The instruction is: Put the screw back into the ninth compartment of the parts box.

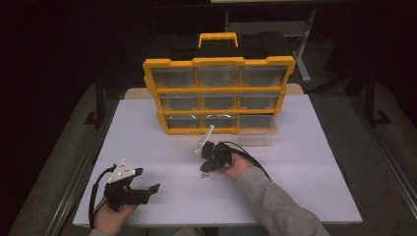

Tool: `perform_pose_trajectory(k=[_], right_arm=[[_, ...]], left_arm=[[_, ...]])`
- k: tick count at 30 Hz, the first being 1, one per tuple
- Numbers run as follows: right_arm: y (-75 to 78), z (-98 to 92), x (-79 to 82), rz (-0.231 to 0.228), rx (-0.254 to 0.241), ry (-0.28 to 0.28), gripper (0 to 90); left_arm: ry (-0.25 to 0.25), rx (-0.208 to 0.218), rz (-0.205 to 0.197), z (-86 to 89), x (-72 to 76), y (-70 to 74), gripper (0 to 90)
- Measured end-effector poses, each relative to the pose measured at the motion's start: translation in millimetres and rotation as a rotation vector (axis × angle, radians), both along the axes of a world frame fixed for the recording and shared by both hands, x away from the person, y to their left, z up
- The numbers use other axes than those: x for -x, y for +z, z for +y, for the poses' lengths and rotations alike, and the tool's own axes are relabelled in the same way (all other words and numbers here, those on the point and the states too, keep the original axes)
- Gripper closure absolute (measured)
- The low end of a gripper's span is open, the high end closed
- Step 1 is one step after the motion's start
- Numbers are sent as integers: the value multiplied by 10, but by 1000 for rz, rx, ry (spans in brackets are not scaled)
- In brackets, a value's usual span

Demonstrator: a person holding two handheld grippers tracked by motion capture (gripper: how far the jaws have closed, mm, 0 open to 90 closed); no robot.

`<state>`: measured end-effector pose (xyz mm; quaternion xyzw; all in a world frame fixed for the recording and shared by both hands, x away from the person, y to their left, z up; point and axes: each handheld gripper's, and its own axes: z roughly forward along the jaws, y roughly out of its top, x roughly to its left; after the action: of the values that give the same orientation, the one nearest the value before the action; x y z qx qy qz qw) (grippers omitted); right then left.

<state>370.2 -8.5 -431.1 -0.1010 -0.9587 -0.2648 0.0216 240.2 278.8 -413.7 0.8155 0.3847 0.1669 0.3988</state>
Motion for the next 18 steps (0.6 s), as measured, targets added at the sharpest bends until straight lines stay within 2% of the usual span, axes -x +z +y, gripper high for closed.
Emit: perform_pose_trajectory(k=[4,8,12,14,15,18], right_arm=[[22,-34,-27,8,-14,3,862],[138,-99,-23,31,-29,-14,863],[369,-207,-45,14,-38,-22,863],[413,-235,-58,9,-49,-24,863],[511,-296,-83,5,-59,-31,863],[653,-393,-123,-1,-86,-40,863]], left_arm=[[4,3,-1,7,3,4,160],[2,2,1,1,1,0,159],[-1,-4,1,3,-1,1,160],[3,0,1,1,0,-1,160],[2,-1,2,2,2,1,160],[1,-1,0,2,-1,-1,160]])
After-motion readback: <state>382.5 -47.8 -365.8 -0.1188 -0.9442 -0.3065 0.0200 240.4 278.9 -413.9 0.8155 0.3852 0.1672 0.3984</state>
